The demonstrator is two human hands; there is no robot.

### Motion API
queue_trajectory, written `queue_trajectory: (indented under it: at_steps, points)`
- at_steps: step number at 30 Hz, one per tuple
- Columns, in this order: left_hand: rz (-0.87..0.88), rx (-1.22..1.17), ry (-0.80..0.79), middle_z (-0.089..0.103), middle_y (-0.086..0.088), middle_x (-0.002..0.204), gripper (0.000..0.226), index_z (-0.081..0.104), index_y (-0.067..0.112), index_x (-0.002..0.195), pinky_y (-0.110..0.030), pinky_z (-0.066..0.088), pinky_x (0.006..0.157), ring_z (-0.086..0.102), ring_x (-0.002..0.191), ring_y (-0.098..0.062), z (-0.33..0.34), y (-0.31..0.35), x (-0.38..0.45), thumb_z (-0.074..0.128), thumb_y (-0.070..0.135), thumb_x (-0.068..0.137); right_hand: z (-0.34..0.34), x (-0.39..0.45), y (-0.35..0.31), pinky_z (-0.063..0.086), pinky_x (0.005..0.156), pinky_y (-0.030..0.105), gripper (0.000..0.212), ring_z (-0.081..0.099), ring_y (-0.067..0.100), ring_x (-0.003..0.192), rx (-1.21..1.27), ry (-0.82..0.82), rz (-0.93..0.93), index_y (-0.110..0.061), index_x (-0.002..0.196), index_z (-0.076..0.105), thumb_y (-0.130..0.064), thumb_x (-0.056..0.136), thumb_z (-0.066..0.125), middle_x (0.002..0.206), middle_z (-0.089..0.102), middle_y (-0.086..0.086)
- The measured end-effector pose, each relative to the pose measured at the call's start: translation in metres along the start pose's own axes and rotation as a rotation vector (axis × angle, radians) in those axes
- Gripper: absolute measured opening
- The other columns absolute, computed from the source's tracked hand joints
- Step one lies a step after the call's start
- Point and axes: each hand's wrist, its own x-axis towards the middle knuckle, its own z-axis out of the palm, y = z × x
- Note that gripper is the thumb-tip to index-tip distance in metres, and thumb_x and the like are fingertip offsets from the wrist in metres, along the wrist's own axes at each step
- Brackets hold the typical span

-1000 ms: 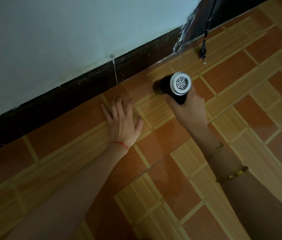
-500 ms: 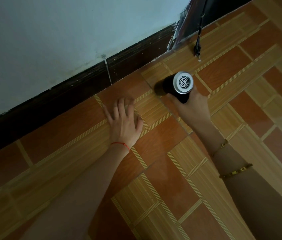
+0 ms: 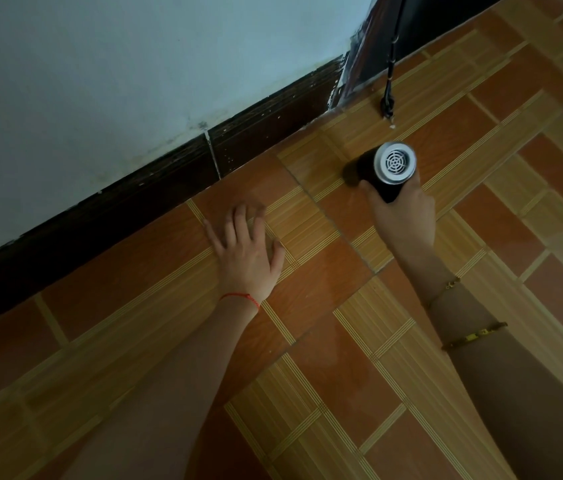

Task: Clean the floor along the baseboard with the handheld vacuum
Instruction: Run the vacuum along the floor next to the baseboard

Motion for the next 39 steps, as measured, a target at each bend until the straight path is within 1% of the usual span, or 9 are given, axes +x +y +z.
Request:
queue_trajectory:
  at_steps: [2, 5, 11, 19, 23, 29, 32, 35, 39]
  points:
    - [0.003, -0.003, 0.005, 0.04, -0.017, 0.149, 0.06, 0.04, 0.015, 0.144, -0.07, 0.019, 0.115, 0.032, 0.143, -0.036, 0.001, -0.001, 0.0, 0.038, 0.046, 0.094, -0.002, 0.008, 0.0, 0.055, 0.082, 0.045, 0.074, 0.063, 0.031, 0.106, -0.009, 0.012, 0.041, -0.008, 0.142, 0.037, -0.049, 0.087, 0.064, 0.118, 0.065, 0.01]
    - [-0.002, -0.003, 0.006, 0.041, -0.017, 0.149, 0.059, 0.041, 0.015, 0.144, -0.07, 0.019, 0.115, 0.032, 0.143, -0.036, 0.001, -0.001, -0.001, 0.039, 0.046, 0.093, -0.001, 0.017, -0.004, 0.055, 0.079, 0.039, 0.074, 0.064, 0.028, 0.105, 0.008, -0.002, 0.02, -0.01, 0.143, 0.037, -0.049, 0.086, 0.064, 0.119, 0.066, 0.008]
    - [0.002, -0.006, 0.014, 0.042, -0.018, 0.148, 0.058, 0.041, 0.015, 0.143, -0.07, 0.019, 0.115, 0.033, 0.142, -0.037, 0.002, -0.001, 0.0, 0.04, 0.045, 0.094, 0.008, 0.017, -0.005, 0.06, 0.071, 0.04, 0.071, 0.07, 0.029, 0.082, 0.054, -0.121, -0.034, -0.013, 0.134, 0.044, -0.056, 0.082, 0.065, 0.107, 0.068, 0.005]
    - [-0.005, 0.006, 0.0, 0.041, -0.018, 0.148, 0.059, 0.041, 0.015, 0.144, -0.07, 0.02, 0.115, 0.034, 0.142, -0.037, 0.002, -0.001, 0.0, 0.037, 0.046, 0.094, -0.011, 0.042, 0.008, 0.058, 0.078, 0.048, 0.083, 0.068, 0.034, 0.097, 0.064, 0.039, 0.156, -0.01, 0.143, 0.034, -0.057, 0.081, 0.063, 0.12, 0.064, 0.011]
    - [-0.007, 0.015, -0.009, 0.041, -0.018, 0.148, 0.06, 0.04, 0.015, 0.144, -0.07, 0.02, 0.115, 0.033, 0.142, -0.037, 0.002, -0.001, 0.0, 0.039, 0.047, 0.093, -0.006, 0.046, 0.004, 0.06, 0.07, 0.047, 0.094, 0.07, 0.034, 0.087, 0.1, -0.006, 0.108, -0.016, 0.141, 0.036, -0.071, 0.067, 0.055, 0.113, 0.066, 0.008]
    - [-0.005, 0.021, -0.011, 0.041, -0.018, 0.149, 0.059, 0.04, 0.015, 0.145, -0.069, 0.018, 0.116, 0.033, 0.143, -0.037, 0.001, 0.0, 0.0, 0.042, 0.045, 0.094, 0.01, 0.036, -0.011, 0.06, 0.073, 0.044, 0.078, 0.07, 0.031, 0.088, 0.051, -0.153, -0.05, -0.013, 0.141, 0.039, -0.058, 0.082, 0.064, 0.114, 0.067, 0.007]
    - [-0.001, 0.028, -0.017, 0.041, -0.018, 0.149, 0.06, 0.038, 0.015, 0.146, -0.069, 0.017, 0.116, 0.033, 0.143, -0.037, 0.002, 0.001, 0.0, 0.041, 0.046, 0.095, 0.01, 0.038, -0.01, 0.057, 0.079, 0.038, 0.076, 0.066, 0.028, 0.102, 0.012, -0.103, -0.022, -0.011, 0.143, 0.037, -0.052, 0.085, 0.064, 0.121, 0.064, 0.008]
    - [0.006, 0.047, -0.032, 0.04, -0.018, 0.148, 0.06, 0.038, 0.014, 0.145, -0.07, 0.017, 0.115, 0.034, 0.142, -0.038, 0.003, 0.0, 0.0, 0.036, 0.047, 0.095, 0.001, 0.036, -0.006, 0.056, 0.083, 0.043, 0.073, 0.063, 0.03, 0.109, -0.007, -0.032, 0.034, -0.008, 0.142, 0.037, -0.047, 0.088, 0.064, 0.121, 0.064, 0.011]
    - [0.008, 0.024, -0.053, 0.04, -0.018, 0.149, 0.061, 0.038, 0.015, 0.146, -0.07, 0.018, 0.115, 0.034, 0.142, -0.037, 0.003, -0.002, 0.001, 0.033, 0.05, 0.096, -0.001, 0.021, -0.007, 0.056, 0.08, 0.038, 0.076, 0.064, 0.026, 0.104, -0.03, -0.127, -0.054, -0.008, 0.144, 0.035, -0.05, 0.088, 0.063, 0.119, 0.065, 0.009]
